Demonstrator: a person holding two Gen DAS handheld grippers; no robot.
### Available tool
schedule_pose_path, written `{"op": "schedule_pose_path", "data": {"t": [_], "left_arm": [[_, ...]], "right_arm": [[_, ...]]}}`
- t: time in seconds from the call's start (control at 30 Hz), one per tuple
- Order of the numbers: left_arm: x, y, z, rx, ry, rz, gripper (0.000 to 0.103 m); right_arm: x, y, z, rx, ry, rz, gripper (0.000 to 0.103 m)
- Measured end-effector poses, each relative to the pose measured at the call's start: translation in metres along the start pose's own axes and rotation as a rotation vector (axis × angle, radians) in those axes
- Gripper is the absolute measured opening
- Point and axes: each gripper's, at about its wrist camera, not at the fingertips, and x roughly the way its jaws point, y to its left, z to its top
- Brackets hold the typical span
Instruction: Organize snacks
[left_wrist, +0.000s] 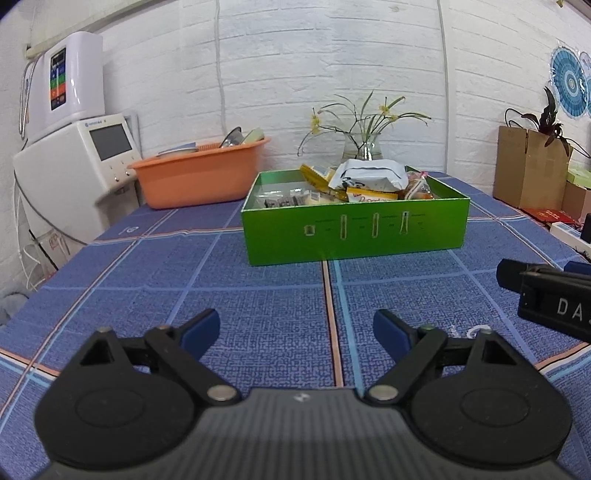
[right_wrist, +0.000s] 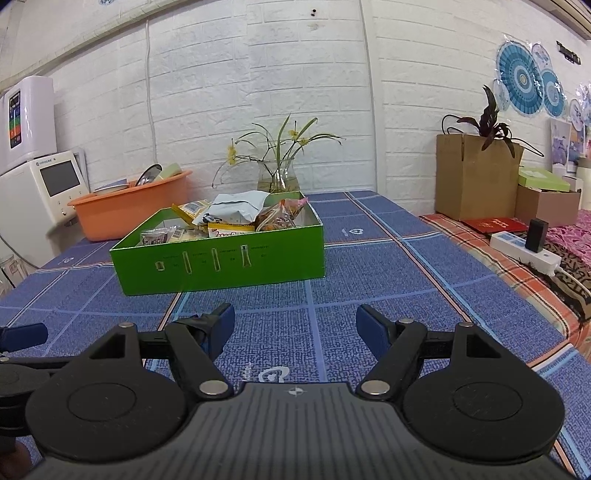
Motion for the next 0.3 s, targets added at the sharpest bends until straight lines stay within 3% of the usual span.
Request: {"op": "schedule_pose_path", "data": {"t": [0.3], "left_arm": [[-0.0056,0.0031,-0.0012,-0.054,-0.034,0.050,0.087]], "right_arm": [[0.0019,-0.0006,-0.0005,0.006,0.011,0.006,0.103]]}}
